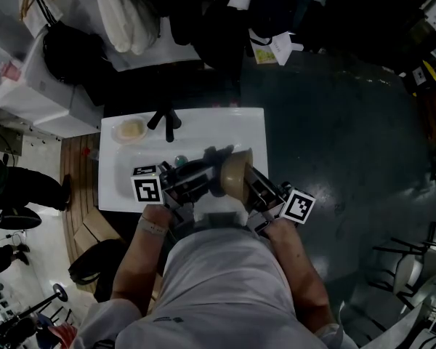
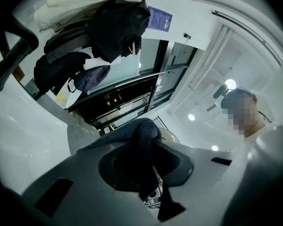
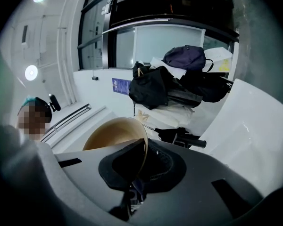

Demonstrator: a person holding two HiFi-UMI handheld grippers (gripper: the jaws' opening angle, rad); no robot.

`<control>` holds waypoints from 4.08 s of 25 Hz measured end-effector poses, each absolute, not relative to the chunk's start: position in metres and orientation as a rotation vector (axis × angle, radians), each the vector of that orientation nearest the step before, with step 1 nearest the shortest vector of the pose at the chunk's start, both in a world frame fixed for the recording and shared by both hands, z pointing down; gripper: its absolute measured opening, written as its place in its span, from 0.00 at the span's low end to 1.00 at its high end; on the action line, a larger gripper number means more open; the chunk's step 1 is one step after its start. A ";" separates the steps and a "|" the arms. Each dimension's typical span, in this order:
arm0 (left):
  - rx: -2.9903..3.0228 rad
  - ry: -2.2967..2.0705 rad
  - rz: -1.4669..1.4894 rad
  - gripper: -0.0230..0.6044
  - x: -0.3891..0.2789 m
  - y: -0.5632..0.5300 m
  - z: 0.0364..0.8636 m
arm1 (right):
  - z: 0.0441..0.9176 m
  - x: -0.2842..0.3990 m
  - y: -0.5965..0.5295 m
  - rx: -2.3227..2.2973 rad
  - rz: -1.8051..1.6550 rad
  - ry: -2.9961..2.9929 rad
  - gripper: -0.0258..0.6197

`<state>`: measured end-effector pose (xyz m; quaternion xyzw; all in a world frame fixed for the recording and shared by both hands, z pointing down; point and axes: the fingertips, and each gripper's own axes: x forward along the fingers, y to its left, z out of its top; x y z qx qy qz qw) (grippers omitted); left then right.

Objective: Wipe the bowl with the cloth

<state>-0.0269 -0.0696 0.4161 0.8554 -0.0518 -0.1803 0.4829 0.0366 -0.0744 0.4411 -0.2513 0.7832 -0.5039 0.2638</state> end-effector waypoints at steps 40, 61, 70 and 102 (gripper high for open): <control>2.108 -0.082 -0.407 0.15 -0.021 -0.085 0.406 | 0.415 0.019 -0.064 -0.332 -1.359 2.209 0.09; 2.272 0.111 -0.426 0.15 -0.022 -0.059 0.355 | 0.475 0.028 -0.070 -0.690 -1.480 2.251 0.09; 2.187 0.197 -0.445 0.15 -0.012 -0.028 0.368 | 0.474 0.058 -0.088 -0.826 -1.436 2.048 0.09; 2.230 -0.267 -0.056 0.15 -0.026 -0.050 0.450 | 0.450 0.088 -0.098 -1.450 -0.899 2.460 0.09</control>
